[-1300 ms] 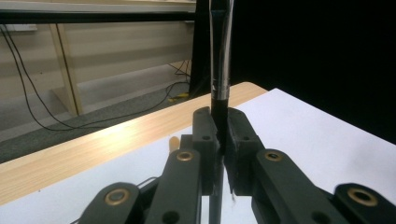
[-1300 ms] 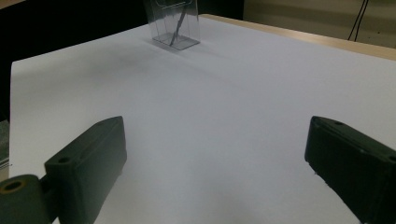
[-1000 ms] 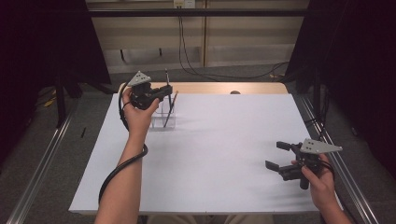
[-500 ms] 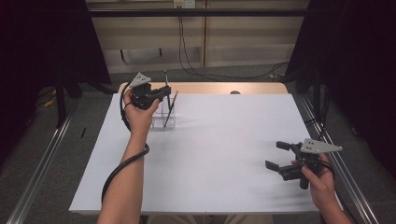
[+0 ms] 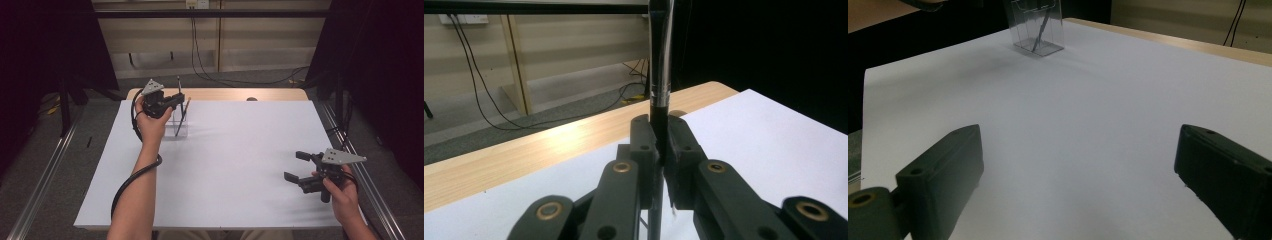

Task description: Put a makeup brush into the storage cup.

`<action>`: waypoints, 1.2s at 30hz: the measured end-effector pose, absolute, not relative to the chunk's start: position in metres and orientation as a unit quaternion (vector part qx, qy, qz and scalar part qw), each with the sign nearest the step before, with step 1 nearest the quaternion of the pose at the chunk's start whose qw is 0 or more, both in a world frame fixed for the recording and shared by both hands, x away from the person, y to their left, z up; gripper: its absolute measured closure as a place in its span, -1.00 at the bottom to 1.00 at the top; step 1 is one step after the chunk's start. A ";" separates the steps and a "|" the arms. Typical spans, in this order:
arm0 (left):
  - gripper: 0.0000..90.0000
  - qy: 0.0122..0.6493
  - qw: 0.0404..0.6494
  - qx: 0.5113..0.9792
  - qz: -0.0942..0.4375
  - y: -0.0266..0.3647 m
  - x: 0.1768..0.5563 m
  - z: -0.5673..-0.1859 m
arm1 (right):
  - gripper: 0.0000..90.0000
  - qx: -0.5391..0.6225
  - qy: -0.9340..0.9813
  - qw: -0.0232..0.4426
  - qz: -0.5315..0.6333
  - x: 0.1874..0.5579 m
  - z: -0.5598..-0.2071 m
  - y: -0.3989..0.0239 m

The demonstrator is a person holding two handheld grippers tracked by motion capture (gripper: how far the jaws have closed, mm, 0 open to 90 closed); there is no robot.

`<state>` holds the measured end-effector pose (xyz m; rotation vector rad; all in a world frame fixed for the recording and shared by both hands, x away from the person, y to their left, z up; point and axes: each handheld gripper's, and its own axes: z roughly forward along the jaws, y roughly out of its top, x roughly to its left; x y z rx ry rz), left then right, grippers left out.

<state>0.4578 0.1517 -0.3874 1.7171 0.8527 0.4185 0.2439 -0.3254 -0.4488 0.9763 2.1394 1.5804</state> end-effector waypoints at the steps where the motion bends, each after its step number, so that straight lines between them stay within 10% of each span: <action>1: 0.87 0.360 0.554 0.729 0.178 0.152 0.458 -0.388 | -0.88 0.341 0.746 0.153 0.551 0.244 -0.449 -0.325; 36: 0.86 0.363 0.549 0.733 0.171 0.150 0.452 -0.406 | -0.88 0.339 0.746 0.153 0.553 0.244 -0.448 -0.325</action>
